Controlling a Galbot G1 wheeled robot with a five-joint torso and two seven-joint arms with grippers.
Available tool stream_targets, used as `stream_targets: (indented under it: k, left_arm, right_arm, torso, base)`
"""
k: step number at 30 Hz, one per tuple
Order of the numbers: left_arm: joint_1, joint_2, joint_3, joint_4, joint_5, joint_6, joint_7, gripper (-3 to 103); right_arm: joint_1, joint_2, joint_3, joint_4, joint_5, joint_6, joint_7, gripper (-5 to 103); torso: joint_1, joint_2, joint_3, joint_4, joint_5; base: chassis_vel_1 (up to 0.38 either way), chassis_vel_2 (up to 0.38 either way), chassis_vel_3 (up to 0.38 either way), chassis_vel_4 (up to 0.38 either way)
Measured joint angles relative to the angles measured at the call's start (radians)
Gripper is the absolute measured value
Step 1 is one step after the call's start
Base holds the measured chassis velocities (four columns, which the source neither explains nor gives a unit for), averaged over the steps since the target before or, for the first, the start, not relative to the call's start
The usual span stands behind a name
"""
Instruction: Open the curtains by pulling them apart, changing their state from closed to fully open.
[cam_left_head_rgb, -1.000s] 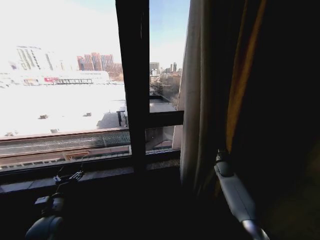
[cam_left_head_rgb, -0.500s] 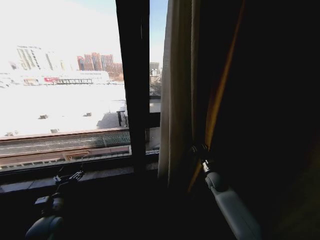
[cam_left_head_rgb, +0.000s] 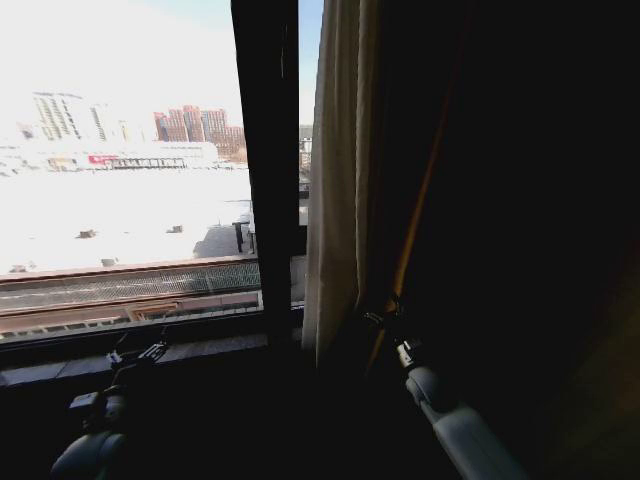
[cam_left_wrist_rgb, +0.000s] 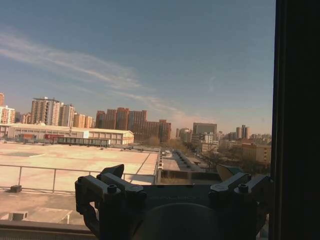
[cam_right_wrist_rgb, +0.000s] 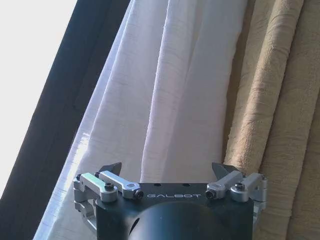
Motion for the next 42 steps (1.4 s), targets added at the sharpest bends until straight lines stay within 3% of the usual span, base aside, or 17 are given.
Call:
stream_targets:
  k: [5, 9, 21, 42]
  left_arm:
    - [0.000, 0.000, 0.000, 0.000, 0.000, 0.000, 0.000, 100]
    - [0.000, 0.000, 0.000, 0.000, 0.000, 0.000, 0.000, 100]
    - [0.000, 0.000, 0.000, 0.000, 0.000, 0.000, 0.000, 100]
    - [0.000, 0.000, 0.000, 0.000, 0.000, 0.000, 0.000, 100]
  right_arm:
    - [-0.023, -0.013, 0.011, 0.035, 0.059, -0.035, -0.033, 100]
    - [-0.060, -0.008, 0.032, 0.070, 0.110, -0.113, -0.070, 100]
    - [-0.118, 0.004, 0.068, 0.144, 0.142, -0.256, -0.096, 100]
    - [-0.083, 0.023, 0.062, 0.133, 0.153, -0.220, -0.098, 100]
  torso:
    - [0.000, 0.000, 0.000, -0.0001, 0.0000]
    - [0.000, 0.000, 0.000, -0.0002, 0.0000]
    - [0.000, 0.000, 0.000, -0.0003, 0.0000]
    - [0.000, 0.000, 0.000, -0.0002, 0.0001]
  base:
    - [0.000, 0.000, 0.000, 0.000]
    - [0.000, 0.000, 0.000, 0.000]
    - [0.000, 0.000, 0.000, 0.000]
    - [0.000, 0.000, 0.000, 0.000]
